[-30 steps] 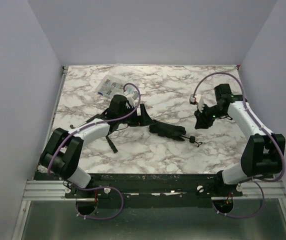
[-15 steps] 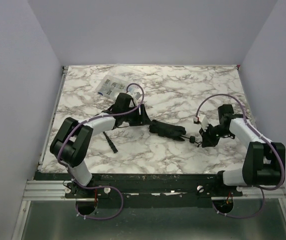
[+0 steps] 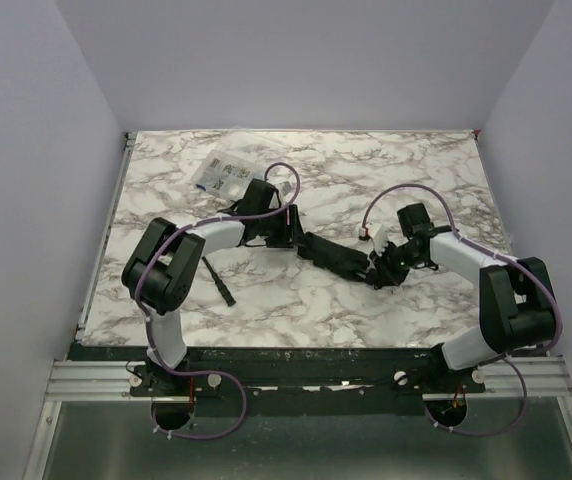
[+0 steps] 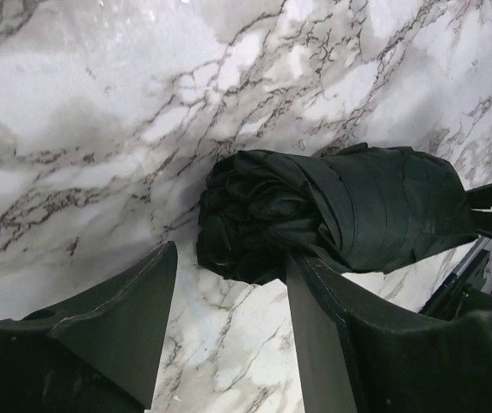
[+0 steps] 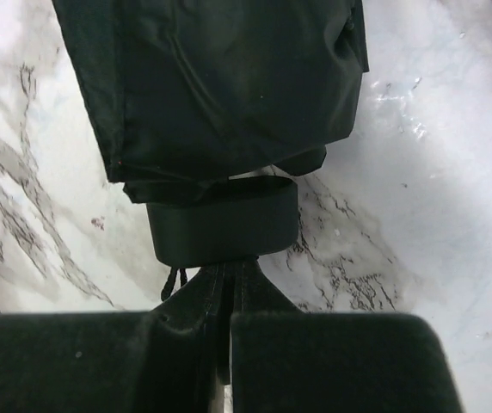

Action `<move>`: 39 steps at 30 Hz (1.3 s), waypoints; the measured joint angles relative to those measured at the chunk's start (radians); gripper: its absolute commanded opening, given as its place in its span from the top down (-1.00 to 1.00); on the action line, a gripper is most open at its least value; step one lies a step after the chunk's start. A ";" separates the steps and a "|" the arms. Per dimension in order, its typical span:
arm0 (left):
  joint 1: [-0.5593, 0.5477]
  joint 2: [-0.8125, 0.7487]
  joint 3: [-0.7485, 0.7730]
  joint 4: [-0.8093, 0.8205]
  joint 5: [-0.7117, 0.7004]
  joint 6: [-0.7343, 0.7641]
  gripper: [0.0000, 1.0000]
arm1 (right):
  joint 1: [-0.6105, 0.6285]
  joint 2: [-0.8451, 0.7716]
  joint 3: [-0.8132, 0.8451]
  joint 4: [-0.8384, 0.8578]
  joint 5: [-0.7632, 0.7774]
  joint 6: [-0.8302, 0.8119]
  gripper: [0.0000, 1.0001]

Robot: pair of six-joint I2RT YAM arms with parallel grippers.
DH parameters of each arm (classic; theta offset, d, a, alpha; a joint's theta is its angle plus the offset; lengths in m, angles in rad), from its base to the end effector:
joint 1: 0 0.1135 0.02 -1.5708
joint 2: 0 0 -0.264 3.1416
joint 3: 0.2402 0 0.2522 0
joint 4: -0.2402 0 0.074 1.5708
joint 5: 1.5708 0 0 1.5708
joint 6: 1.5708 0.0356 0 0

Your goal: Put away the umbrella

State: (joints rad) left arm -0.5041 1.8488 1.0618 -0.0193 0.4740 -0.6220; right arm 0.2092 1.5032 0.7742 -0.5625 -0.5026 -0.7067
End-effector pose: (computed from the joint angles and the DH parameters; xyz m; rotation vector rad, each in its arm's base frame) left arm 0.3258 -0.1983 0.1600 0.0964 2.5444 -1.0615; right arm 0.2447 0.0695 0.1574 -1.2781 2.3733 0.5771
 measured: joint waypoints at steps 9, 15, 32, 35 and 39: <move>-0.038 0.065 0.075 -0.003 -0.006 0.007 -0.11 | 0.050 0.085 0.052 0.145 0.011 0.245 0.98; -0.032 0.076 0.092 -0.006 -0.006 0.006 -0.18 | 0.046 0.092 0.057 0.153 0.012 0.298 0.81; 0.053 -0.167 0.047 -0.121 -0.046 0.076 -0.97 | -0.081 -0.031 0.160 -0.218 -0.064 -0.163 -0.77; 0.063 -0.290 0.040 -0.146 -0.113 0.124 -0.97 | -0.076 -0.043 0.211 -0.276 -0.111 -0.212 -0.90; 0.064 -0.482 -0.034 -0.125 -0.223 0.154 -0.97 | -0.003 -0.023 0.297 -0.237 -0.148 -0.103 -0.97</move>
State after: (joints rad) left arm -0.4397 1.3666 1.0283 -0.1444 0.2512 -0.4683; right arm 0.2062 1.4799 1.0710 -0.7998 -0.6506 -0.8093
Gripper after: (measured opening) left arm 0.981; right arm 0.967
